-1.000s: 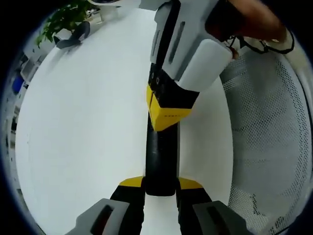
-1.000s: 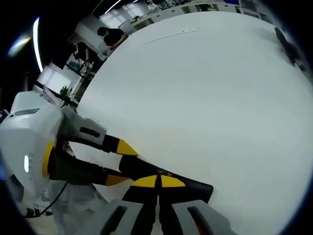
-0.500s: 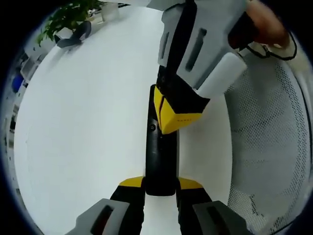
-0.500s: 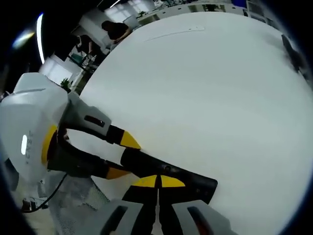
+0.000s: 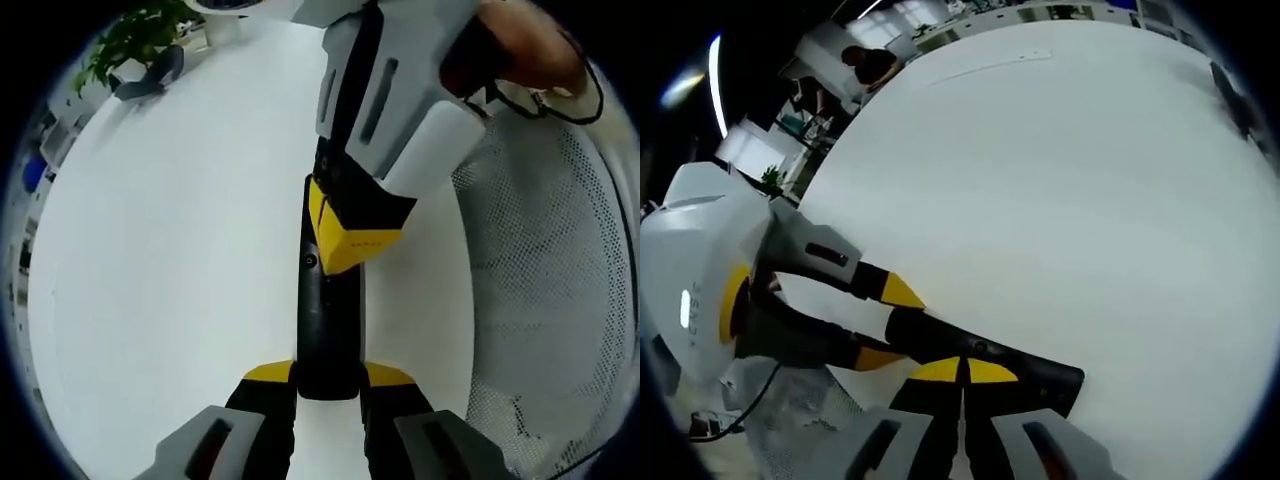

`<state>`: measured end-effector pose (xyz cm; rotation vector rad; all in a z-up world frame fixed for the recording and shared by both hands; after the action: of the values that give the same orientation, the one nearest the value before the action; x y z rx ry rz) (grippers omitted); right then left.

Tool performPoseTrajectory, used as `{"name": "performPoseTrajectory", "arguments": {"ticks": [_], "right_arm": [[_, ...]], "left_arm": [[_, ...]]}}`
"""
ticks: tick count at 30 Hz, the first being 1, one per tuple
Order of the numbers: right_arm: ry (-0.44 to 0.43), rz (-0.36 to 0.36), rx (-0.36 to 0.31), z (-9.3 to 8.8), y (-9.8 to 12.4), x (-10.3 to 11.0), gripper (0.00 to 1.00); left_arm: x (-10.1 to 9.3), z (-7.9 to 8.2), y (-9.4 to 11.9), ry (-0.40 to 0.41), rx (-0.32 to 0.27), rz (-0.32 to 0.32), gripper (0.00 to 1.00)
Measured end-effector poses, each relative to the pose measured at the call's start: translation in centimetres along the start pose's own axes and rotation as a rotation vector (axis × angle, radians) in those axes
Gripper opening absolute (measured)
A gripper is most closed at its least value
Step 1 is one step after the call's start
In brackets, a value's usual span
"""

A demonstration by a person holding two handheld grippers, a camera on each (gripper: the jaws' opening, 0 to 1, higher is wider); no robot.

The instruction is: Press the specified remote control buttons in sequence, fully releasing each button before pressing the next.

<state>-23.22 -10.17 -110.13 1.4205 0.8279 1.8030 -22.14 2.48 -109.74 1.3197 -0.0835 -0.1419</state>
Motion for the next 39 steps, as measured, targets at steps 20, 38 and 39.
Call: {"name": "performPoseTrajectory", "arguments": {"ticks": [20, 38, 39], "right_arm": [[0.017, -0.014, 0.013, -0.8, 0.4, 0.1, 0.0], [0.105, -0.065, 0.05, -1.0, 0.1, 0.8, 0.0], [0.11, -0.068, 0.051, -1.0, 0.1, 0.8, 0.0]], "left_arm": [[0.0, -0.1, 0.0, 0.01, -0.007, 0.008, 0.23], [0.0, -0.2, 0.1, 0.008, -0.022, 0.003, 0.23], [0.0, -0.3, 0.1, 0.01, -0.026, 0.005, 0.23]]}}
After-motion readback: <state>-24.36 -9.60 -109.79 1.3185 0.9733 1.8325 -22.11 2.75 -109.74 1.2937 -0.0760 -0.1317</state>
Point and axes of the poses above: the point that each gripper's makers call its tool centre point, and the gripper's own axes: y roughly backward along the fingers, x roughly to its left, z roughly out of its top, the point moved 10 cm from there along y, roughly backward along the fingers, and after that the axes turned 12 degrees about -y, right-handed, at the moved point
